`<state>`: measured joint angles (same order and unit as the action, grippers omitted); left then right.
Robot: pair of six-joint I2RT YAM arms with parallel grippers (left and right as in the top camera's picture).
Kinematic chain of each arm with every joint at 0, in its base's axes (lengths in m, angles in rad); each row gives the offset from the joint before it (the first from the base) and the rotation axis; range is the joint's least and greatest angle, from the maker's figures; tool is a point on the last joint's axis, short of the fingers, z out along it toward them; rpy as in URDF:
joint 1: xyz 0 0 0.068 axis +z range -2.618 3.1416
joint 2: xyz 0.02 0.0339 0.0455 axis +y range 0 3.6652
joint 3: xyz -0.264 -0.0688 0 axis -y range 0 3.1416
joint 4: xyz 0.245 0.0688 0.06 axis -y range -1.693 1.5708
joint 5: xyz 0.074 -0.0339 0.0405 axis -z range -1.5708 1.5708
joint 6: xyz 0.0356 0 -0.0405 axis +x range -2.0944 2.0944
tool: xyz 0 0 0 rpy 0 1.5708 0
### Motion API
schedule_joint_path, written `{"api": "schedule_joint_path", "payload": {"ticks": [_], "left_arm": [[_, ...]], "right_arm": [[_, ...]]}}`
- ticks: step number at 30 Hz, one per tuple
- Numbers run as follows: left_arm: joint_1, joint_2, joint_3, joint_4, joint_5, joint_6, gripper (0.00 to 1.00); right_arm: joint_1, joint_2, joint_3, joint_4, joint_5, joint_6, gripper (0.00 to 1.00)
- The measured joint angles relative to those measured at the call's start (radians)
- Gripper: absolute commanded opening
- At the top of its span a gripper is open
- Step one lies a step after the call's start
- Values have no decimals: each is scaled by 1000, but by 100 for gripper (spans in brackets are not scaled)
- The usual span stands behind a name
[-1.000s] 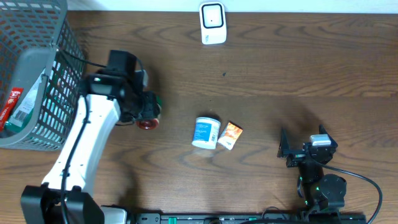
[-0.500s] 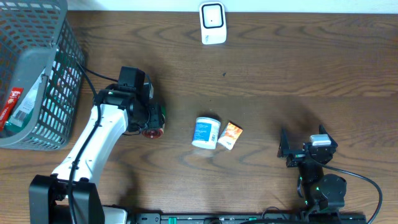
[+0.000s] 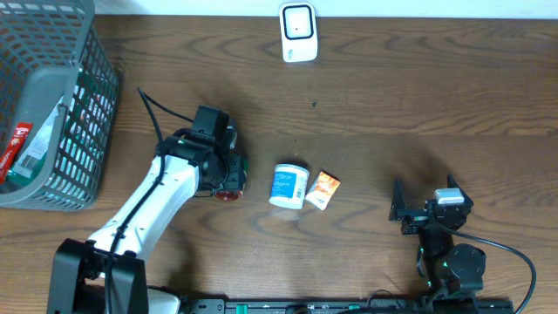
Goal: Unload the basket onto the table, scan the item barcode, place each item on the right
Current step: 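Lift the Knorr jar out and carry it left of the tub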
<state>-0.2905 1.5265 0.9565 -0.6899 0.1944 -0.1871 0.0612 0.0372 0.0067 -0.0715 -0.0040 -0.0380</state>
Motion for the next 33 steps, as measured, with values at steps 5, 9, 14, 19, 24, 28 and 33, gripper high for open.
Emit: {"api": "schedule_joint_path", "payload": {"ticks": [5, 9, 14, 19, 24, 28, 33], "left_arm": [[-5, 0, 0, 0, -13, 0, 44], [-16, 0, 0, -1, -16, 0, 44], [-55, 0, 0, -1, -17, 0, 45], [-58, 0, 0, -1, -17, 0, 45], [-58, 0, -2, 0, -17, 0, 45], [-58, 0, -45, 17, -17, 0, 44], [-58, 0, -65, 34, -17, 0, 45]], "right_arm": [[0, 0, 0, 0, 0, 0, 99], [0, 0, 0, 0, 0, 0, 99], [0, 0, 0, 0, 0, 0, 99], [0, 0, 0, 0, 0, 0, 99], [0, 0, 0, 0, 0, 0, 99], [0, 0, 0, 0, 0, 0, 99], [0, 0, 0, 0, 0, 0, 99]]}}
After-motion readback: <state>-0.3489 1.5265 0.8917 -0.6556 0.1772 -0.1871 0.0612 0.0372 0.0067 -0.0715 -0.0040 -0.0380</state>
